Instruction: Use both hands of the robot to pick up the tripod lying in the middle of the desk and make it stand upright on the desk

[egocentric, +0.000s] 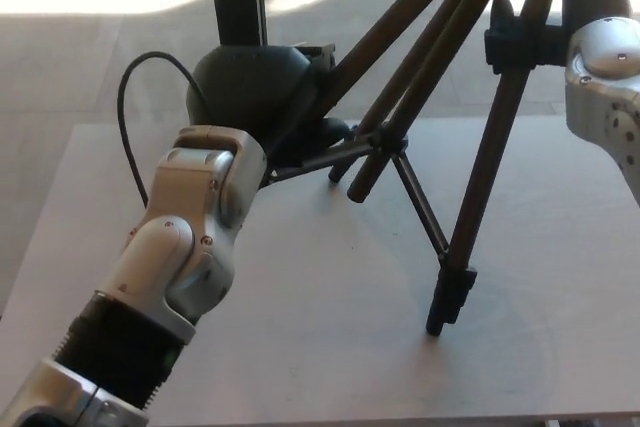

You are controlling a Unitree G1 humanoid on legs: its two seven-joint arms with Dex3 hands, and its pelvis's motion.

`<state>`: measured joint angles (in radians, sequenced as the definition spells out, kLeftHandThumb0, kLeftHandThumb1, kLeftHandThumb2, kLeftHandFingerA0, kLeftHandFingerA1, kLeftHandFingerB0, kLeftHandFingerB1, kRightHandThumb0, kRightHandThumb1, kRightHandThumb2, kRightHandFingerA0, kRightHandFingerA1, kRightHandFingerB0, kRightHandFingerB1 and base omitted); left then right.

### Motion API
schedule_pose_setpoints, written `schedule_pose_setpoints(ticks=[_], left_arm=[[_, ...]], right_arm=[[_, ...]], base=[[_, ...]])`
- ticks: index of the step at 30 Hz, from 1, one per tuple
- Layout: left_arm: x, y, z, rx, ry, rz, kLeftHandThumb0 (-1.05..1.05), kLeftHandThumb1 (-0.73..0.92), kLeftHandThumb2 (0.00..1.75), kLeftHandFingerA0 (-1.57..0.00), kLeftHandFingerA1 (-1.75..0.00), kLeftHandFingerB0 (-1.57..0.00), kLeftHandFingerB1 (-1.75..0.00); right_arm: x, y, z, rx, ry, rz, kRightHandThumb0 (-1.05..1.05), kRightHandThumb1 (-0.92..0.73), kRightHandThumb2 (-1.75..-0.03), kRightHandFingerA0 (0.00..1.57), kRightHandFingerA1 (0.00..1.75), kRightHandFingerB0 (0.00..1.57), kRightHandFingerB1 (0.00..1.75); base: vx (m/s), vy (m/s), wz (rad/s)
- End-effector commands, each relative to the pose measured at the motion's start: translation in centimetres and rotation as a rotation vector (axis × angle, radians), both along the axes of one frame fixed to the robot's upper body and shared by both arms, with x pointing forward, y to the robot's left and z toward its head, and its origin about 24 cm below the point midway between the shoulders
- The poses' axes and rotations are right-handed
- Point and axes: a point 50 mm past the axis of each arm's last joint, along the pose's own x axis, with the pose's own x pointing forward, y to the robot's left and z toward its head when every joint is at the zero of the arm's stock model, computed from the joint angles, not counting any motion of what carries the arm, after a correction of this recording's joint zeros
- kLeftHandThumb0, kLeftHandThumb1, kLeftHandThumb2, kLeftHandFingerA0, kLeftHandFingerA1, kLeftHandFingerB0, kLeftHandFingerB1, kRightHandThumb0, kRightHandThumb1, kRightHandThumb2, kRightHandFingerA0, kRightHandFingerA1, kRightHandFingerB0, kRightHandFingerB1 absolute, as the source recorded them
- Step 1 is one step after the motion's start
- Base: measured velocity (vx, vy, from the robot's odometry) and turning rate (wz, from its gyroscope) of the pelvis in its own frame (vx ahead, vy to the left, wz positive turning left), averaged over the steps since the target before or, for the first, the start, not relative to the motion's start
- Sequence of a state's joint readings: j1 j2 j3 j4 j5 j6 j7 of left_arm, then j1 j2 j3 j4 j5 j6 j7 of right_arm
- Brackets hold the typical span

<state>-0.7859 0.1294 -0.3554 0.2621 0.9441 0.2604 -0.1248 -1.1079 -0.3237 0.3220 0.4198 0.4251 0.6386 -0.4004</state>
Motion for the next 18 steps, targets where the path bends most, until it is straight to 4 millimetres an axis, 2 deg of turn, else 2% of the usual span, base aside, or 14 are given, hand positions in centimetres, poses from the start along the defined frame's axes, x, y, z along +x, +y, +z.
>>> schedule_pose_setpoints(ticks=[1, 2, 3, 4, 7, 8, 9, 11, 12, 13, 15, 16, 17, 18], left_arm=[[-3.0, 3.2, -8.2, -0.331, 0.164, 0.205, -0.21, 0.62, 0.75, -0.85, -1.72, -0.71, -1.27], [-3.2, 3.4, -8.5, -0.341, 0.164, 0.204, -0.16, 0.61, 0.77, -0.91, -1.69, -0.74, -1.08], [-3.3, 3.5, -8.7, -0.341, 0.155, 0.202, -0.18, 0.60, 0.79, -0.88, -1.71, -0.76, -1.20], [-3.4, 3.7, -8.9, -0.347, 0.146, 0.201, -0.20, 0.57, 0.83, -0.93, -1.57, -0.77, -0.86], [-3.2, 4.3, -8.7, -0.346, 0.157, 0.223, -0.21, 0.61, 0.78, -0.93, -1.44, -0.73, -0.74], [-3.2, 4.5, -8.7, -0.348, 0.145, 0.220, -0.19, 0.57, 0.83, -0.90, -1.58, -0.72, -1.19], [-3.4, 5.1, -8.8, -0.345, 0.135, 0.229, -0.19, 0.56, 0.95, -0.84, -1.75, -0.69, -1.58], [-3.5, 5.6, -8.9, -0.346, 0.155, 0.257, -0.18, 0.56, 0.93, -0.86, -1.75, -0.71, -1.58], [-3.7, 6.0, -9.1, -0.349, 0.162, 0.271, -0.17, 0.58, 0.84, -0.93, -1.69, -0.71, -0.77], [-3.8, 6.1, -9.1, -0.344, 0.166, 0.281, -0.17, 0.58, 0.84, -0.93, -1.69, -0.71, -0.77], [-3.9, 6.6, -9.3, -0.329, 0.165, 0.284, -0.22, 0.61, 0.79, -0.88, -1.34, -0.73, -0.71], [-4.0, 6.7, -9.4, -0.334, 0.167, 0.284, -0.24, 0.60, 0.76, -0.87, -1.47, -0.80, -0.82], [-4.1, 6.9, -9.6, -0.330, 0.164, 0.283, -0.23, 0.60, 0.76, -0.89, -1.48, -0.82, -0.90], [-4.3, 7.1, -9.9, -0.327, 0.164, 0.281, -0.19, 0.60, 0.75, -0.92, -1.63, -0.81, -0.94]], right_arm=[[-1.8, 3.0, 5.0, -1.148, -0.482, 0.160, -0.20, -0.46, -1.12, 0.93, 1.75, 0.77, 1.53], [-1.9, 3.5, 4.9, -1.179, -0.500, 0.140, -0.21, -0.48, -1.05, 0.92, 1.75, 0.76, 1.55], [-2.0, 3.8, 4.9, -1.190, -0.518, 0.139, -0.20, -0.47, -1.06, 0.93, 1.75, 0.78, 1.51], [-2.0, 4.2, 4.9, -1.207, -0.529, 0.138, -0.21, -0.49, -1.05, 0.93, 1.75, 0.80, 1.44], [-1.8, 4.6, 5.3, -1.202, -0.508, 0.189, -0.19, -0.50, -1.14, 0.93, 1.75, 0.77, 1.50], [-1.8, 4.7, 5.3, -1.198, -0.519, 0.198, -0.20, -0.47, -1.21, 0.96, 1.75, 0.81, 1.55], [-1.8, 5.0, 5.3, -1.192, -0.531, 0.219, -0.24, -0.49, -1.20, 0.96, 1.75, 0.82, 1.48], [-1.8, 5.2, 5.1, -1.178, -0.511, 0.244, -0.24, -0.50, -1.18, 0.95, 1.75, 0.80, 1.51], [-1.9, 5.2, 4.8, -1.169, -0.506, 0.260, -0.27, -0.52, -1.13, 0.92, 1.75, 0.76, 1.58], [-2.0, 5.2, 4.6, -1.166, -0.506, 0.262, -0.27, -0.52, -1.13, 0.92, 1.75, 0.76, 1.58], [-2.1, 5.2, 4.1, -1.161, -0.497, 0.263, -0.27, -0.59, -1.03, 0.93, 1.75, 0.77, 1.52], [-2.1, 5.2, 3.9, -1.150, -0.504, 0.262, -0.25, -0.57, -1.04, 0.94, 1.75, 0.79, 1.38], [-2.2, 5.2, 3.6, -1.145, -0.503, 0.276, -0.20, -0.51, -1.02, 1.10, 1.67, 0.86, 1.34], [-2.2, 5.3, 3.1, -1.137, -0.488, 0.286, -0.23, -0.58, -1.03, 0.91, 1.75, 0.79, 1.39]], base=[[0.00, 0.000, 0.00], [0.00, 0.000, 0.00], [0.00, 0.000, 0.00], [0.00, 0.000, 0.00], [0.00, 0.000, 0.00], [0.00, 0.000, 0.00], [0.00, 0.000, 0.00], [0.00, 0.000, 0.00], [0.00, 0.000, 0.00], [0.00, 0.000, 0.00], [0.00, 0.000, 0.00], [0.00, 0.000, 0.00], [0.00, 0.000, 0.00], [0.00, 0.000, 0.00]])
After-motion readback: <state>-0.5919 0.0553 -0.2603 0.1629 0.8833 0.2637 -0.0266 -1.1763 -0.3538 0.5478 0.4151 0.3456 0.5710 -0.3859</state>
